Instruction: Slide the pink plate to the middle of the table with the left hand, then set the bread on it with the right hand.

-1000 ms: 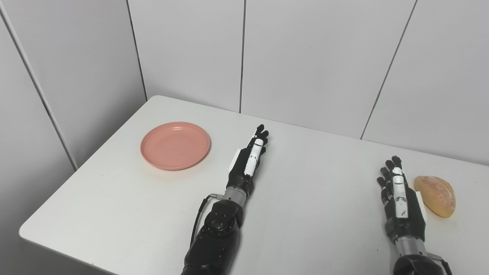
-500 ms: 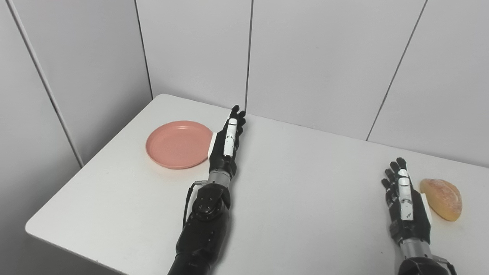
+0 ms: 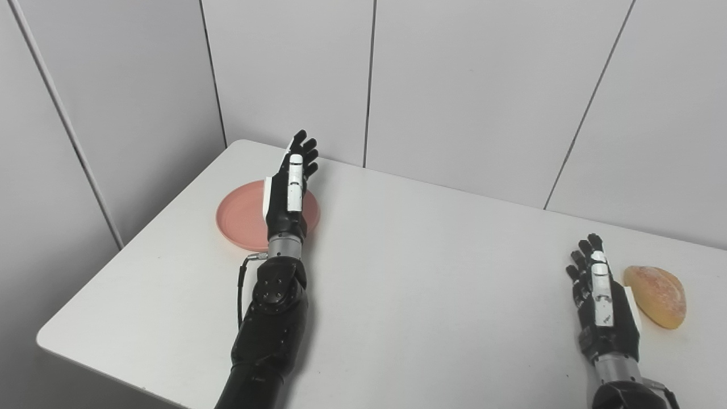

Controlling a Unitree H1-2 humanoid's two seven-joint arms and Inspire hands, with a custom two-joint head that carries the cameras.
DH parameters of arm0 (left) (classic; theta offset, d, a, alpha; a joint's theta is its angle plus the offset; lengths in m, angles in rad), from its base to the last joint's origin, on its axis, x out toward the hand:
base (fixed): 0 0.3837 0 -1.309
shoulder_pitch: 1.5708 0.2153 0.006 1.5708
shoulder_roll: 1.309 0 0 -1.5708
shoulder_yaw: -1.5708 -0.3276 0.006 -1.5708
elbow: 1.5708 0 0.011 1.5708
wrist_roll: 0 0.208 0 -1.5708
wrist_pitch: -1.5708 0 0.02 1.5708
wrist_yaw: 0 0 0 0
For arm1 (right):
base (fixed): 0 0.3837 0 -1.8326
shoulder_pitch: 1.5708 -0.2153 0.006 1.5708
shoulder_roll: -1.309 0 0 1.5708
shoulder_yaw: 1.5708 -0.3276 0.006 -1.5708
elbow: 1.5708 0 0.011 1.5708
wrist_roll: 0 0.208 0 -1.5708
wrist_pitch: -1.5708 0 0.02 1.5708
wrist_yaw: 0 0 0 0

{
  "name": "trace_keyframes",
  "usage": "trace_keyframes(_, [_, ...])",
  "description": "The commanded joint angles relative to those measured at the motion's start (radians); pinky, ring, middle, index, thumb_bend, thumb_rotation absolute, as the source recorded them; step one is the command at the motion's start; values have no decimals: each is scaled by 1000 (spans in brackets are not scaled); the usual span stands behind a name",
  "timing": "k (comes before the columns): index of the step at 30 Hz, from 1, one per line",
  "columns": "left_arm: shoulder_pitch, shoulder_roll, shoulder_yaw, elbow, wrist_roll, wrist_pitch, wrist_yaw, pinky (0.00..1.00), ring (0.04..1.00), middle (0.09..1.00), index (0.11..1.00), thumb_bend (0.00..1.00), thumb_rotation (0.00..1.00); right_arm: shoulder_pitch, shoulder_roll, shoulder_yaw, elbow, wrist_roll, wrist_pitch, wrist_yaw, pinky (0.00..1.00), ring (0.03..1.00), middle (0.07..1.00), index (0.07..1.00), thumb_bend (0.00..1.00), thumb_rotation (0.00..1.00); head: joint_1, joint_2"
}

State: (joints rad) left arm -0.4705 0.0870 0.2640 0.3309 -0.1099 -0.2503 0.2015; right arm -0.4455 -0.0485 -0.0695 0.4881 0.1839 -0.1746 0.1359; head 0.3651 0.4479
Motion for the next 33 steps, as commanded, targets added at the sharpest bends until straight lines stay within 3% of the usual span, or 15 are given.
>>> trace_keyframes(1, [-59,26,15,-45,9,-6,25,874,866,849,844,504,1000,4,-5,-7,3,-1,-39,1,1000,1000,1000,1000,573,906,1,-4])
trace_keyframes(12, [-43,93,57,-73,77,26,108,768,767,758,754,476,1000,-3,-3,-7,18,0,-46,3,1000,1000,1000,1000,585,909,6,-5])
trace_keyframes(24, [-27,166,116,9,91,6,176,825,792,779,777,477,1000,-1,-5,-10,8,5,-45,9,1000,1000,1000,1000,559,903,11,0])
trace_keyframes(33, [-14,186,155,59,74,17,189,831,803,795,796,453,1000,3,-7,-13,-2,6,-36,8,1000,1000,1000,1000,566,884,17,3])
